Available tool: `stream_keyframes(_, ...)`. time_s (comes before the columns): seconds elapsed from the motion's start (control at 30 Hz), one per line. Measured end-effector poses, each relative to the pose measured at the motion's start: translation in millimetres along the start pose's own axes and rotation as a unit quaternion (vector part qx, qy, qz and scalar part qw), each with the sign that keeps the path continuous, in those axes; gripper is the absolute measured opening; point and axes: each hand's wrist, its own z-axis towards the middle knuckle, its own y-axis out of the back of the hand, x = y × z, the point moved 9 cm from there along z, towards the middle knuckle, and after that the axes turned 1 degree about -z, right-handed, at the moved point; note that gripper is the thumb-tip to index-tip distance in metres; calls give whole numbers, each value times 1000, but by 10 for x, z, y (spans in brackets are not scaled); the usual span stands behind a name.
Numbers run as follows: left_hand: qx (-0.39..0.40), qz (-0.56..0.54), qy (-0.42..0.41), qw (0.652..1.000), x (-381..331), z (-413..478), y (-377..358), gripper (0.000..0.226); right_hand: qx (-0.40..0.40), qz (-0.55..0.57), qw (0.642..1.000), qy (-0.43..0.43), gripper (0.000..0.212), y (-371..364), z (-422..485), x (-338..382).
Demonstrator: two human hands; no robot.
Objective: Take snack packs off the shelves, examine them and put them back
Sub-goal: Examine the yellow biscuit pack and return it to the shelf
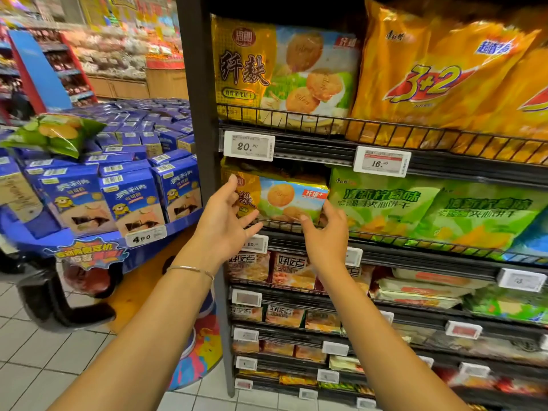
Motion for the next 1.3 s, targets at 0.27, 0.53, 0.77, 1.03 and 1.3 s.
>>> stream_keyframes(0.27, -8, 43, -9, 999, -35, 12, -148, 65, -3, 29, 999, 12, 38, -1, 43, 95)
stream_keyframes(0.53, -25, 22, -12, 999, -71, 49, -177, 55, -10, 61, 998, 20, 44, 14, 87, 245)
stream_keyframes(0.77, -23, -5, -21, 999, -110, 110, -253, 63, -17, 45, 995, 93, 43, 87, 174, 529)
stream_keyframes(1.03, -82, 145, -53, 985, 21, 125, -151, 75, -20, 83, 988, 132, 63, 13, -165, 510)
stream_keyframes(1.3, -36, 56, -58, 996, 30, 64, -444, 70, -32, 94, 967, 233, 56, -18, -605, 429)
